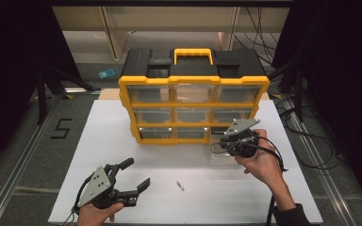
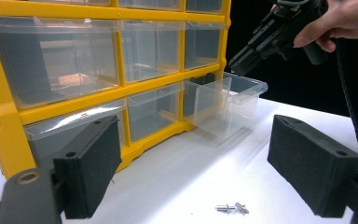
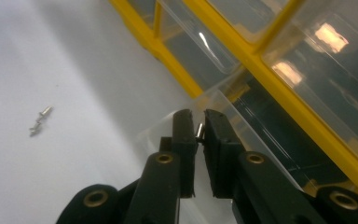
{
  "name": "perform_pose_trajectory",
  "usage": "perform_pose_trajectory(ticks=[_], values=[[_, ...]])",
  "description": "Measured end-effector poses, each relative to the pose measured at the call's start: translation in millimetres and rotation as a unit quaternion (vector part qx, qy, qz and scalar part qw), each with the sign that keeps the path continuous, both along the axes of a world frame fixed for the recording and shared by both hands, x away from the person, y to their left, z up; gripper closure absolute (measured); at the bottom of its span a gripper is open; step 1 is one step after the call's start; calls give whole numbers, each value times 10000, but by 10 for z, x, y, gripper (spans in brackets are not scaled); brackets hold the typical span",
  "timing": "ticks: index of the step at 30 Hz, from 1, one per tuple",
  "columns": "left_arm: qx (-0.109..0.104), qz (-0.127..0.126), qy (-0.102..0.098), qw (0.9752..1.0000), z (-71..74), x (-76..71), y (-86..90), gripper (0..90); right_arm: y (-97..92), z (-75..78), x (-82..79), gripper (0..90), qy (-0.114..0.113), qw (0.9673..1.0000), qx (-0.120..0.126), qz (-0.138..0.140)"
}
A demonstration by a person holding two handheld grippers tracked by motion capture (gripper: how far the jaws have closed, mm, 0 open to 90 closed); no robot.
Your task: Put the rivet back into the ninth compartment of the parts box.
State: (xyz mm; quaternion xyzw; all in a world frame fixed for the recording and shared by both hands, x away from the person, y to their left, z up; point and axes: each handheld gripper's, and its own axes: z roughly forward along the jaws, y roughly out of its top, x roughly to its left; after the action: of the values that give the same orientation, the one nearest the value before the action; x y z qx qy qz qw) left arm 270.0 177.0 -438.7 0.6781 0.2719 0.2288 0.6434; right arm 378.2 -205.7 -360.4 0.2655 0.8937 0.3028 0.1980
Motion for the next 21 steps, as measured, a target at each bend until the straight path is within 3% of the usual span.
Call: perform_pose_trajectory(ticks=[5,7,10,11,12,13,14,15,18,19,20,21], values=[[13,0,-12,10000,1,0,1,167,-50,-87,52,835,-41,9998,19,-199],[2,2,-2,10000,1,-1,1,168,-73,-100,78,834,21,9999,3,-135],[4,2,-8,10000,1,0,2,168,-85,-136,96,835,-72,9998,61,-186],[11,1,-15,10000,2,1,2,168,-90,-132,86,834,64,9995,39,-293],[11,0,-14,10000,2,0,2,168,-92,-171,104,833,-7,9995,24,-300],[1,2,-5,10000,2,-1,0,168,-101,-170,112,833,106,9996,6,-263],[1,2,-5,10000,2,-1,0,168,-98,-201,125,830,0,9997,49,-240],[4,2,-16,10000,3,0,3,168,-101,-202,121,825,137,9995,27,-281],[4,3,-20,10000,4,0,3,168,-103,-225,124,779,222,9992,51,-317],[3,-1,-17,10000,4,-1,1,168,-91,-245,122,673,214,9988,82,-432],[6,-1,-16,10000,4,-1,1,168,-90,-226,118,627,293,9987,80,-410],[6,-1,-16,10000,4,-1,1,168,-80,-226,125,595,142,9991,190,-353]])
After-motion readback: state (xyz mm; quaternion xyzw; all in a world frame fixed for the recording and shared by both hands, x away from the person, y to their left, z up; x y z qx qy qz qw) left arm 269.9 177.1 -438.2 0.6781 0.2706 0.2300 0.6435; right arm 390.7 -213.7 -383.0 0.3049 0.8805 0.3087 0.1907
